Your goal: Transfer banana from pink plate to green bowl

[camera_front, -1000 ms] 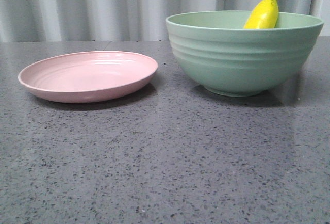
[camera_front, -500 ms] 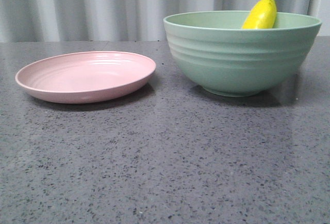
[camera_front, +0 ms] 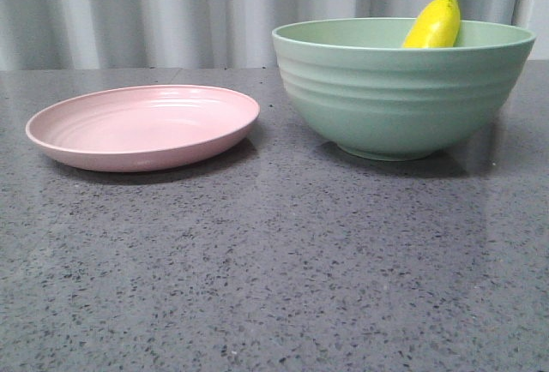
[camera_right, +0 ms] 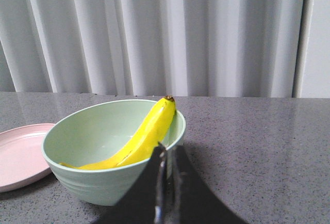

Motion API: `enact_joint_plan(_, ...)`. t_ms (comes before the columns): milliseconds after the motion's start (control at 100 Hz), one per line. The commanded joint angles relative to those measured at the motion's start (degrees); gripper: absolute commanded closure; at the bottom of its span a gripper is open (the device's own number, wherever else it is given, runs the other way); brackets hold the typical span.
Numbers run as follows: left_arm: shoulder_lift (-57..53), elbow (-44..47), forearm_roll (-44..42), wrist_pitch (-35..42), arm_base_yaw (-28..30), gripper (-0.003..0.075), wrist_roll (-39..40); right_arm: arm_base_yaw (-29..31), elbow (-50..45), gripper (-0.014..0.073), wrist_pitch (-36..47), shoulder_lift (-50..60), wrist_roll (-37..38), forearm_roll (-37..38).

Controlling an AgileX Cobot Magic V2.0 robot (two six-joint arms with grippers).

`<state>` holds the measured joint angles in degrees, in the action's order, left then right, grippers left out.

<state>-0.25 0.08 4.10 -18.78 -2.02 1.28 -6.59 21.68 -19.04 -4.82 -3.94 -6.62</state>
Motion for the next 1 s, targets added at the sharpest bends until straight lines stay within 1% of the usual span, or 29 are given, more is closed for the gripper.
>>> enact_joint_plan(0, -1.88, 1.50, 0.58, 1.70, 0.19, 0.0739, 0.59, 0.37, 1.37, 0.0670, 4.52, -0.44, -0.63, 0.43)
enact_joint_plan(360, -1.88, 1.50, 0.58, 1.70, 0.19, 0.0739, 0.59, 0.37, 1.26, 0.0670, 4.52, -0.35, -0.63, 0.43)
enact_joint_plan(440, -1.88, 1.50, 0.58, 1.70, 0.19, 0.0739, 0.59, 0.46, -0.58, 0.0670, 7.31, -0.35, -0.63, 1.03)
enact_joint_plan(500, -1.88, 1.50, 0.58, 1.70, 0.19, 0.0739, 0.59, 1.11, -2.58, 0.0670, 10.50, -0.22, -0.63, 3.90)
enact_joint_plan(590, -1.88, 1.50, 0.58, 1.70, 0.19, 0.0739, 0.59, 3.60, -6.97, 0.0670, 15.83, 0.87, -0.63, 5.48)
enact_joint_plan(670, -1.88, 1.50, 0.58, 1.70, 0.19, 0.0739, 0.59, 6.98, -11.47, 0.0670, 19.38, 3.12, 2.42, 5.48)
enact_joint_plan(740, -1.88, 1.50, 0.58, 1.70, 0.19, 0.0739, 0.59, 10.01, -14.73, 0.0670, 20.09, 5.42, 5.26, 5.48)
enact_joint_plan(830, -1.88, 1.50, 0.58, 1.70, 0.19, 0.0739, 0.59, 13.30, -17.57, 0.0670, 20.35, 6.52, 5.70, 5.48)
enact_joint_plan(990, -1.88, 1.50, 0.58, 1.70, 0.19, 0.0739, 0.59, 14.53, -22.39, 0.0670, 20.49, 6.39, 5.83, 5.48)
